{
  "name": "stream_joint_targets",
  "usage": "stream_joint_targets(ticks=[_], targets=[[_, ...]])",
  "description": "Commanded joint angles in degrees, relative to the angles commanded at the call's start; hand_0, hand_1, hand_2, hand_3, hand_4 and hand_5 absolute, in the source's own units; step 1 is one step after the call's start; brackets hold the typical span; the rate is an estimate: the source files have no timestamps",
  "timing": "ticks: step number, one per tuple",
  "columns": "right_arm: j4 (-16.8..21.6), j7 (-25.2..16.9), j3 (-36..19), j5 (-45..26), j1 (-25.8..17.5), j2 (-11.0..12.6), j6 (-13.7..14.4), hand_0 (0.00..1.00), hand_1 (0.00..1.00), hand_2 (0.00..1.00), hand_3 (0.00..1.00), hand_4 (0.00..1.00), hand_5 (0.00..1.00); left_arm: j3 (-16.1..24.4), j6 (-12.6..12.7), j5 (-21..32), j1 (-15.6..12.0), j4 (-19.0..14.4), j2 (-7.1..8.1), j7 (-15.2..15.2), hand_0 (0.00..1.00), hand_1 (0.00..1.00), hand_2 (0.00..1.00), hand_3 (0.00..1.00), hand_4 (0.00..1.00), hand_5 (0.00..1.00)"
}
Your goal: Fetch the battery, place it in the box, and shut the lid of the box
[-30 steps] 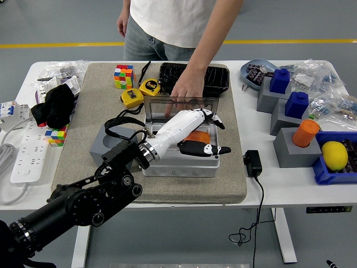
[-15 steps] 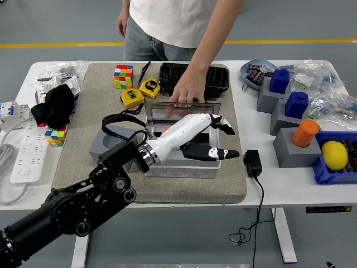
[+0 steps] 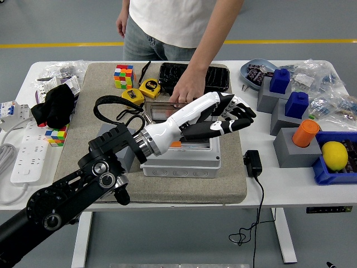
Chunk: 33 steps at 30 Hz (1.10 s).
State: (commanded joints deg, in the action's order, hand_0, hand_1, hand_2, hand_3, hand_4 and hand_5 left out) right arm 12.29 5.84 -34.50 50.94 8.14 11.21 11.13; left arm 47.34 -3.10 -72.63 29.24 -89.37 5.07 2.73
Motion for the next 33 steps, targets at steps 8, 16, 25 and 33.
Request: stream_joint_targets(ticks=[8,16,25,33], targets=[[0.07,0.07,-0.31,0.23,0.2,-0.07,-0.07,0.747,0.694,0.71,0.75,0.998,0.998,1.22,6.59,-6.73,1.05,4.06,-0.53,2.76,0.521,0.686,0.646,0.591,0.998,0.826],[0.02,0.1,-0.47,0.31,0.32,-0.1,0.0,0.747,0.694,0.71,0.75,0.998,0.998,3.61,9.93,-18.88,1.69,8.79,-0.82,3.13,0.678,0.755,0.699,0.617,0.998,0.819],[0.08,0.12,-0.68,0.47,0.44,-0.11,-0.03,0.747,0.694,0.71,0.75,0.998,0.998,5.09,5.97,-40.17,2.16,10.96,-0.59,-4.94,0.998,0.998,0.961,0.815,0.998,0.998],[-0.05,0.12,-0.26,0.18,0.3,-0.11,0.09,0.748,0.694,0.71,0.75,0.998,0.998,4.42,1.77,-57.37,1.88,10.44,0.0,-9.05,0.998,0.998,0.974,0.795,0.998,0.998]])
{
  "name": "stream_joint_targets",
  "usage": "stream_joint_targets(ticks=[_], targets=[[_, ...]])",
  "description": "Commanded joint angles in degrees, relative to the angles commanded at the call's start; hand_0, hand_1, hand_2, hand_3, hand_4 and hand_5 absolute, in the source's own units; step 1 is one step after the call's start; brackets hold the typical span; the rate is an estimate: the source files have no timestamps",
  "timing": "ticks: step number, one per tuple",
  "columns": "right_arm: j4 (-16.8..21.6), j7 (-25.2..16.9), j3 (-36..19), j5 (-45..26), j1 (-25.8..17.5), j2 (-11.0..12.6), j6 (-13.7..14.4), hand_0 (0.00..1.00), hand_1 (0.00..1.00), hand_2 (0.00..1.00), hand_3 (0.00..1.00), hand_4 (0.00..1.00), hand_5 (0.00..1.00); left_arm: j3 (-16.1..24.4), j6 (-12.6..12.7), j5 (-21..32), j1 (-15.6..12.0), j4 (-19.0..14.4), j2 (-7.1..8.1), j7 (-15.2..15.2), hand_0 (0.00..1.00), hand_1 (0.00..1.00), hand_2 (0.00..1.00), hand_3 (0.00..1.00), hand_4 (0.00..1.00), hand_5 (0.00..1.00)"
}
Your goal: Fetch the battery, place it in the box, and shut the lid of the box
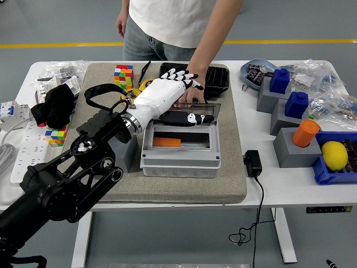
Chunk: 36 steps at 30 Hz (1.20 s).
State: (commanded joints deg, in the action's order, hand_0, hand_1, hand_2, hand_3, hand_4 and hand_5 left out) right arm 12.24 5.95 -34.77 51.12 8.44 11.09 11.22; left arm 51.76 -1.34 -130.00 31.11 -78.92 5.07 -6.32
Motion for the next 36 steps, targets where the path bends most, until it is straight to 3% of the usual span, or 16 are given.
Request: stream_joint_targets(ticks=[9,26,36], targets=[[0.12,-0.12,-0.05,0.06,-0.03,0.13,-0.08,0.748,0.694,0.71,0.75,0.998,0.998,-1.75,-1.68,0.0,-0.38,-0.68,0.86,-0.45,0.998,0.998,0.922,0.762,0.998,0.998],[0.08,-0.15,-0.2,0.13,-0.06,0.15,-0.09,0.748,0.694,0.71,0.75,0.998,0.998,-4.98,-2.3,0.71,-0.84,-2.09,2.34,-0.48,0.998,0.998,0.898,0.745,0.998,0.998],[0.05,-0.11,-0.48,0.16,0.12,0.2,-0.13,0.747,0.694,0.71,0.75,0.998,0.998,-9.13,-3.15,2.49,-0.72,-4.39,4.38,-1.03,0.998,0.998,0.886,0.745,0.998,0.998]])
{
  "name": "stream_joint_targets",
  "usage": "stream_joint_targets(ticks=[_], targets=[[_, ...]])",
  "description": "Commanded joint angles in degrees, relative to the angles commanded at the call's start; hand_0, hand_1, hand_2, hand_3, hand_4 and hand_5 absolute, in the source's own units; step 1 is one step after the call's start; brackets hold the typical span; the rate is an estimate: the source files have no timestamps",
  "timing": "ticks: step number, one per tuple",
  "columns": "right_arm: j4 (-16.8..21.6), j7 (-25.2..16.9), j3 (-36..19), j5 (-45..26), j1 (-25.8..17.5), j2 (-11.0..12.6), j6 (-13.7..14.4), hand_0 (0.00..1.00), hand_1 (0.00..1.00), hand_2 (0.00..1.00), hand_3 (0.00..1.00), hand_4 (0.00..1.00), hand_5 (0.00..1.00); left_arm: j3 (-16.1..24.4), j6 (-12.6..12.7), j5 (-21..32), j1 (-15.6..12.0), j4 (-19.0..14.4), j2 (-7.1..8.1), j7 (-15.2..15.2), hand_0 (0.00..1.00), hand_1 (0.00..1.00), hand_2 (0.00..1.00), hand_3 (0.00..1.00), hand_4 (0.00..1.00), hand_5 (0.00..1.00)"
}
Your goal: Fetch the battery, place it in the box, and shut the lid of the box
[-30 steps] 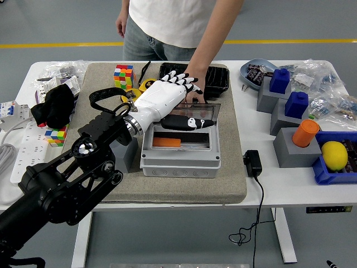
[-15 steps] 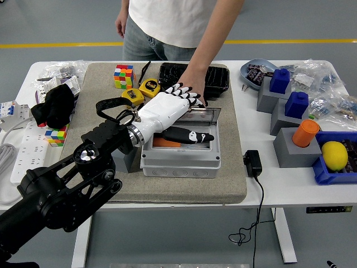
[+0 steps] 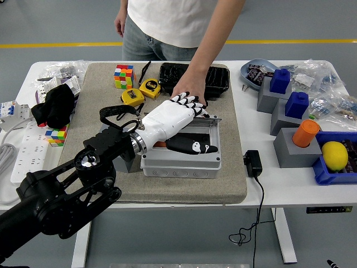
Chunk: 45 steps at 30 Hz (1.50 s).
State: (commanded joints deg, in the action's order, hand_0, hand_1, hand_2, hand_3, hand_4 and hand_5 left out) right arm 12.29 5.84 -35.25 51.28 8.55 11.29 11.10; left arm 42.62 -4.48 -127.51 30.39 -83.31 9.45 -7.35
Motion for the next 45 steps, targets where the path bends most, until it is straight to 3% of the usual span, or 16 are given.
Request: stream_joint_targets(ticks=[5,10,16,19,20,21,25,26,31,33,43,44,45], targets=[[-0.05,0.03,-0.1,-0.01,-0.06,-0.02,-0.01,0.747,0.694,0.71,0.751,0.998,0.998,-2.31,-1.09,1.1,-0.51,-0.27,0.83,-0.64,0.998,0.998,0.878,0.744,0.998,0.998],[-0.06,0.06,-0.15,-0.06,-0.09,-0.03,-0.02,0.747,0.694,0.71,0.749,0.998,0.998,-4.94,-0.8,1.01,-1.32,-3.13,2.1,-0.57,0.998,0.995,0.864,0.743,0.998,0.998],[0.03,0.08,-0.27,0.08,0.04,-0.06,-0.1,0.747,0.694,0.71,0.75,0.998,0.998,-0.89,2.49,3.15,-2.42,-5.98,1.33,1.95,0.998,0.974,0.857,0.754,0.998,0.998],[-0.01,0.08,-0.28,0.03,-0.02,-0.14,-0.09,0.747,0.694,0.71,0.75,0.998,0.998,4.69,4.22,10.11,-4.31,-6.62,0.1,5.92,0.998,0.974,0.857,0.754,0.998,0.998],[-0.02,0.1,-0.23,0.0,-0.06,-0.18,-0.09,0.747,0.694,0.711,0.75,0.998,0.998,6.76,4.12,12.72,-5.03,-6.38,-0.39,7.18,0.904,0.926,0.861,0.797,0.998,0.868],[-0.05,0.11,-0.19,-0.05,-0.11,-0.23,-0.08,0.747,0.694,0.711,0.75,0.998,0.998,8.99,3.62,14.96,-5.9,-5.9,-0.99,7.9,0.904,0.926,0.861,0.797,0.998,0.868],[-0.06,0.15,-0.06,-0.17,-0.28,-0.43,-0.07,0.747,0.694,0.711,0.75,0.998,0.998,17.9,1.45,24.64,-9.48,-3.84,-2.58,7.56,0.904,0.926,0.861,0.797,0.998,0.868],[-0.04,0.15,-0.04,-0.18,-0.28,-0.46,-0.07,0.747,0.695,0.71,0.75,0.998,0.998,20.36,1.16,27.25,-10.41,-3.47,-2.72,7.47,0.892,0.942,0.92,0.904,0.998,0.923],[0.13,0.01,-0.21,0.03,-0.12,-0.42,-0.05,0.747,0.695,0.71,0.75,0.998,0.998,30.03,0.28,39.16,-14.87,-2.23,-3.37,7.38,0.892,0.942,0.92,0.904,0.998,0.923],[-0.01,-0.27,0.03,-0.25,-0.18,-0.33,-0.03,0.747,0.694,0.71,0.75,0.998,0.998,33.5,0.61,44.01,-16.5,-1.95,-3.76,7.81,0.912,0.965,0.936,0.921,0.998,0.979],[-1.92,-3.3,-0.03,-2.05,-0.96,-0.42,1.5,0.773,0.711,0.721,0.757,0.998,0.998,42.96,4.86,67.97,-24.14,-1.87,-4.32,9.86,0.917,0.964,0.938,0.91,0.998,0.998],[-1.96,-3.69,-0.93,-1.08,-1.17,-0.42,1.91,0.84,0.802,0.792,0.803,0.998,0.998,43.17,5.23,70.21,-24.81,-1.98,-4.4,10.08,0.9,0.954,0.921,0.888,0.998,0.998],[-1.97,-3.99,-1.81,-0.01,-1.39,-0.44,2.25,0.84,0.802,0.792,0.803,0.998,0.998,43.18,5.49,72.53,-25.26,-1.99,-4.47,10.21,0.9,0.954,0.921,0.888,0.998,0.998]])
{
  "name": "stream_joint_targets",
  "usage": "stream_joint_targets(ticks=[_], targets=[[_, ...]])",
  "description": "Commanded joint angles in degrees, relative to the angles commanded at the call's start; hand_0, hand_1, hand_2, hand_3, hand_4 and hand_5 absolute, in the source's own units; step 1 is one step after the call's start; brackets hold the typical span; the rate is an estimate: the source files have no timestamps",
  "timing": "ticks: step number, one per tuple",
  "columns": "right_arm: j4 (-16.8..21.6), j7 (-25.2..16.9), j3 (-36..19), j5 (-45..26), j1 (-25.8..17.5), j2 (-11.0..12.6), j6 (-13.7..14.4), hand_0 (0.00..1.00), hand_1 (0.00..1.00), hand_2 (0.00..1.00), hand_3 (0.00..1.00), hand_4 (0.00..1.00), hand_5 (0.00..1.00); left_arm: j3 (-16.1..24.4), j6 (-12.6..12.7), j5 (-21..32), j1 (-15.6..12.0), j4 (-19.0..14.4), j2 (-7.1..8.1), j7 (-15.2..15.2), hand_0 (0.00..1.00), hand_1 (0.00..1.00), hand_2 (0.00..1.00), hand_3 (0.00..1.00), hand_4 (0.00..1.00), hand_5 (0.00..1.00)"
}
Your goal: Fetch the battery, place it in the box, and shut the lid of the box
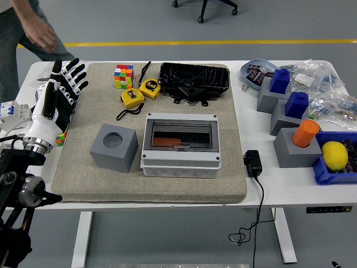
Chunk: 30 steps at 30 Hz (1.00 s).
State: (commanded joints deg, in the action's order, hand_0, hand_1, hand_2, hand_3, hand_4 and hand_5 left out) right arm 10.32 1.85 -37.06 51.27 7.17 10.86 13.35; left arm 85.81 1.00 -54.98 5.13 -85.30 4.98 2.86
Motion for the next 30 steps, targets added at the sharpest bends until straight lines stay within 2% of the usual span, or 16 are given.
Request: stream_joint_targets(ticks=[1,4,5,7,10,11,13,16,17,22,23,28,29,30], targets=[[0.0,-0.51,-1.28,1.41,-0.42,-0.06,0.57,0.84,0.802,0.792,0.803,0.998,0.998,-0.22,0.35,1.71,-0.63,0.01,-0.15,0.14,0.9,0.954,0.921,0.888,0.998,0.998],[-0.01,-1.19,-2.61,2.63,-1.27,-0.21,1.14,0.84,0.802,0.792,0.803,0.998,0.998,-0.72,1.33,0.12,-2.09,-0.5,-0.82,0.52,0.9,0.954,0.921,0.888,0.998,0.998],[-0.01,-1.4,-2.36,2.15,-1.53,-0.23,1.11,0.828,0.806,0.788,0.795,0.998,0.998,-0.8,1.86,-0.75,-2.47,-0.58,-1.14,0.92,0.877,0.934,0.891,0.857,0.998,0.998],[-0.01,-2.12,-0.94,0.36,-1.85,-0.17,1.22,0.828,0.806,0.788,0.795,0.998,0.998,-0.99,2.9,-2.52,-2.88,-0.65,-1.61,1.76,0.877,0.934,0.891,0.857,0.998,0.998],[-0.01,-3.87,0.97,-3.11,-2.27,-0.06,1.9,0.828,0.806,0.788,0.795,0.998,0.998,-2.08,5.37,-4.69,-3.24,-0.92,-1.58,3.86,0.877,0.934,0.891,0.857,0.998,0.998],[-0.01,-4.4,1.21,-3.85,-2.33,-0.03,2.14,0.817,0.806,0.805,0.838,0.998,0.998,-2.25,6.03,-5.52,-3.32,-1.03,-1.54,4.4,0.831,0.88,0.84,0.808,0.998,0.998],[0.35,-6.51,1.76,-5.97,-2.44,0.15,3.12,0.817,0.806,0.805,0.838,0.998,0.998,-2.46,7.44,-7.41,-3.82,-1.42,-1.4,5.53,0.831,0.88,0.84,0.808,0.998,0.998],[1.34,-9.32,1.34,-7.31,-2.64,0.6,4.34,0.817,0.806,0.805,0.838,0.998,0.998,-3.04,8.14,-8.97,-4.46,-1.56,-1.09,5.95,0.831,0.88,0.84,0.808,0.998,0.998],[1.74,-10.11,1.32,-7.55,-2.77,0.81,4.59,0.847,0.849,0.854,0.904,0.998,0.998,-3.37,8.21,-9.25,-4.59,-1.53,-1.01,5.98,0.817,0.873,0.831,0.799,0.998,0.998],[2.53,-12.3,0.23,-7.09,-3.31,0.95,5.04,0.847,0.849,0.854,0.904,0.998,0.998,-4.75,8.63,-10.99,-4.59,-1.84,-0.98,6.1,0.817,0.873,0.831,0.799,0.998,0.998],[2.75,-12.35,-0.42,-6.58,-3.36,0.92,4.75,0.94,0.921,0.923,0.974,0.998,0.998,-4.99,8.67,-11.3,-4.65,-1.95,-0.91,6.06,0.81,0.867,0.823,0.794,0.998,0.998],[3.48,-9.51,-5.48,-9.67,-3.25,0.93,-0.36,0.94,0.921,0.923,0.974,0.998,0.998,-5.62,8.85,-12.57,-5.11,-1.7,-0.85,5.84,0.81,0.867,0.823,0.794,0.998,0.998],[3.64,-8.89,-6.08,-10.59,-3.24,0.99,-1.31,0.998,0.998,0.998,0.998,0.998,0.998,-5.8,8.87,-12.65,-5.14,-1.72,-0.85,5.84,0.802,0.863,0.819,0.791,0.998,0.998],[3.79,-8.33,-6.49,-11.5,-3.26,1.05,-2.1,0.998,0.998,0.998,0.998,0.998,0.998,-6.01,8.85,-12.75,-5.14,-1.74,-0.81,5.83,0.802,0.863,0.819,0.791,0.998,0.998]])
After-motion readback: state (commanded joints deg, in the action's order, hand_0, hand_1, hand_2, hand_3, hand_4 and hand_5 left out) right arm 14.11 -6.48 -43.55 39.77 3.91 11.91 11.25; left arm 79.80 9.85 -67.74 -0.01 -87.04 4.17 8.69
